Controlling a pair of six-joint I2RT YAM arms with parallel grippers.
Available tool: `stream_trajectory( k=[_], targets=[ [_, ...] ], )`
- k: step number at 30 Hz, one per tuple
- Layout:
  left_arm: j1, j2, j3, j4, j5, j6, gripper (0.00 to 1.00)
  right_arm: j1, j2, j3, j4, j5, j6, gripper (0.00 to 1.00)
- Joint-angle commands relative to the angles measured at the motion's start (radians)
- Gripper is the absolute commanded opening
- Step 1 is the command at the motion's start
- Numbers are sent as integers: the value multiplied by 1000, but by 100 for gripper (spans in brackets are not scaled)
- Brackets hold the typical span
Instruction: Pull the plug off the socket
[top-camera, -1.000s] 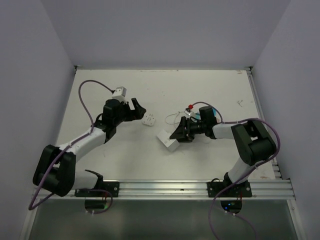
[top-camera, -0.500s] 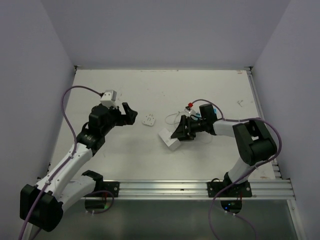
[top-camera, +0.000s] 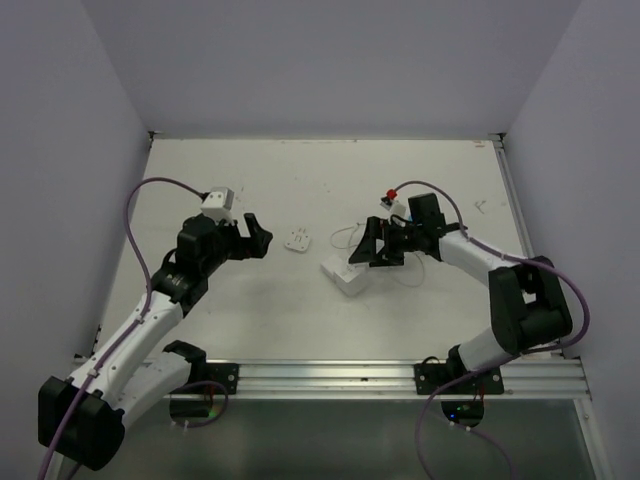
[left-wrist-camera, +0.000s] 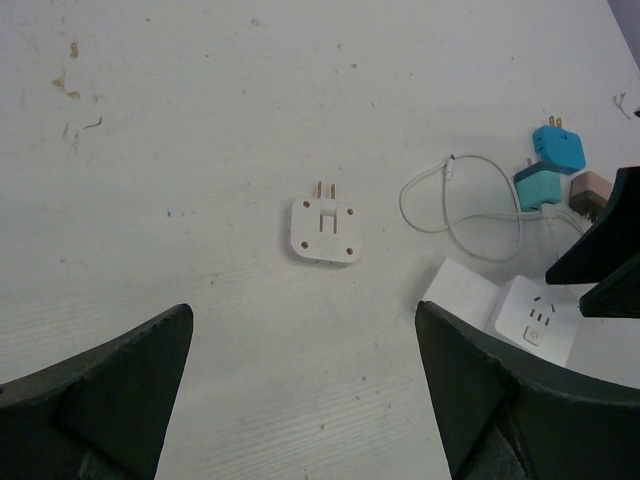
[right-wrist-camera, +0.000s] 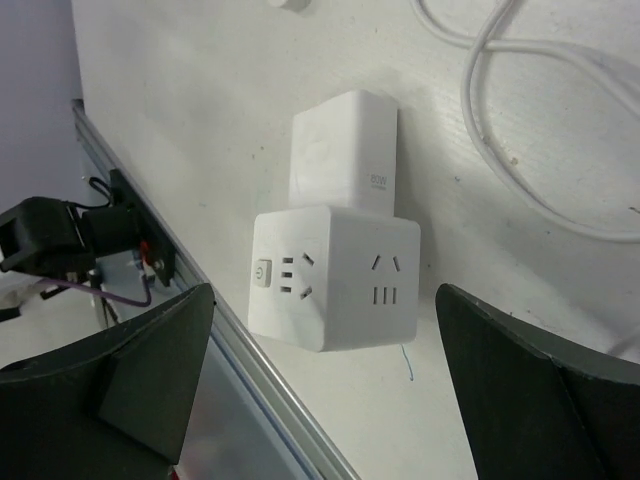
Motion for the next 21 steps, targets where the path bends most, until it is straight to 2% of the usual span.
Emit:
stream_trajectory(
  k=[1,5,9,15,21],
  targets=[
    [6,2,-8,4,7,31,96,9,-100,62,-121,99,-93,99],
    [6,9,-10,8,17,29,96,54,-180,89,-197,269,-143,99],
    [6,20,-10,8,18,25,96,167,-237,100,-231,427,-204,99],
    [6,29,-10,4,20,25,96,311,-209,131,-279,639,-265,99],
    [6,39,-12,6,18,25,97,430,-134,178,-311,730,-287,99]
  ],
)
